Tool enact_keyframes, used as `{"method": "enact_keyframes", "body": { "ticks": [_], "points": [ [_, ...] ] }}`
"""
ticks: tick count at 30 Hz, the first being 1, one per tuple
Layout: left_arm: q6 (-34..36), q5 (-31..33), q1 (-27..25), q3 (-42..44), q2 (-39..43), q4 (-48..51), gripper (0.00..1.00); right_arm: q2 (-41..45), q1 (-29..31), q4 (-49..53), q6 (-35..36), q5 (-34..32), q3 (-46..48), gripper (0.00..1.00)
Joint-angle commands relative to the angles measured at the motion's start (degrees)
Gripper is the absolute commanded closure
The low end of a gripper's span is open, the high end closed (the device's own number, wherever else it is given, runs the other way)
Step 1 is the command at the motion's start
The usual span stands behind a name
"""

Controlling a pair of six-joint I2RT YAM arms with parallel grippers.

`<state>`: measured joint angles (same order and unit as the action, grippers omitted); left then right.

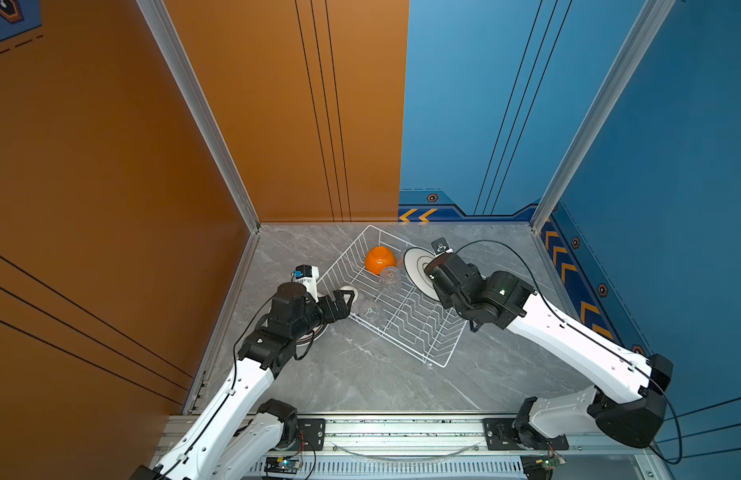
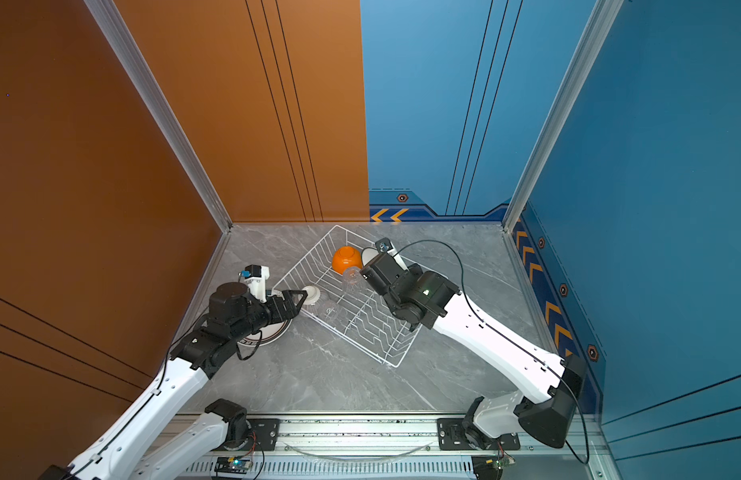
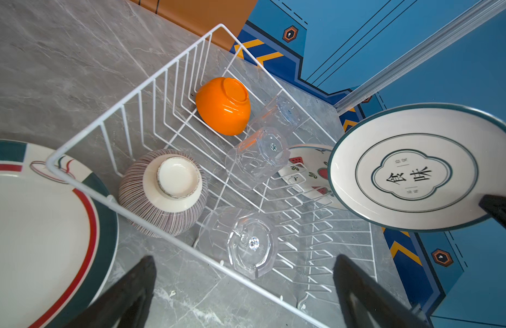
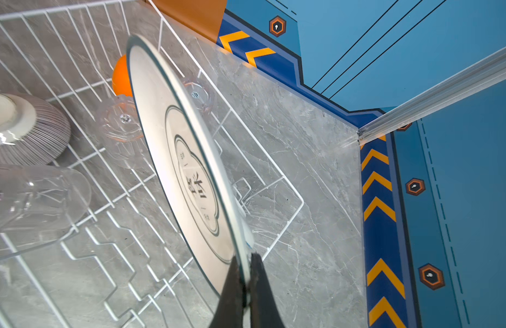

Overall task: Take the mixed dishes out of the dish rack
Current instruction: 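Lift the white plate upright with the right gripper while the left gripper approaches, then grasp the white plate rim with the left gripper beside the right gripper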

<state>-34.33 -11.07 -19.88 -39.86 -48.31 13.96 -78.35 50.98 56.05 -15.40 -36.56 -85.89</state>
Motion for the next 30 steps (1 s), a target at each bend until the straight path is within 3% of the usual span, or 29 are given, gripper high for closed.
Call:
{"method": "enact_keyframes", "body": {
  "ticks": [1, 10, 17, 27, 30],
  "points": [
    [-1.1, 0.2, -2.4, -1.4, -0.6, -5.6, 0.02, 3.5, -0.3, -1.1, -5.6, 4.2, -1.2, 1.0],
    [-4.6, -3.5, -8.9, 0.4, -5.1, -18.6, 0.02, 11.8, -0.5, -8.8, -13.4, 13.0, 5.6, 1.0],
    [-3.5, -4.0, -13.1, -2.0, -9.2, -22.5, 0.01, 14.1, -0.8, -12.5, -15.8, 19.1, 8.4, 1.0],
    [-2.0, -3.8, -15.5, -4.3, -13.7, -24.1, 0.24, 16.2, -3.6, -15.7, -17.1, 26.3, 10.2, 1.0],
    [-1.6, -3.9, -15.6, -4.6, -14.0, -24.3, 0.27, 16.4, -4.9, -16.7, -18.0, 29.2, 10.6, 1.0]
  ]
}}
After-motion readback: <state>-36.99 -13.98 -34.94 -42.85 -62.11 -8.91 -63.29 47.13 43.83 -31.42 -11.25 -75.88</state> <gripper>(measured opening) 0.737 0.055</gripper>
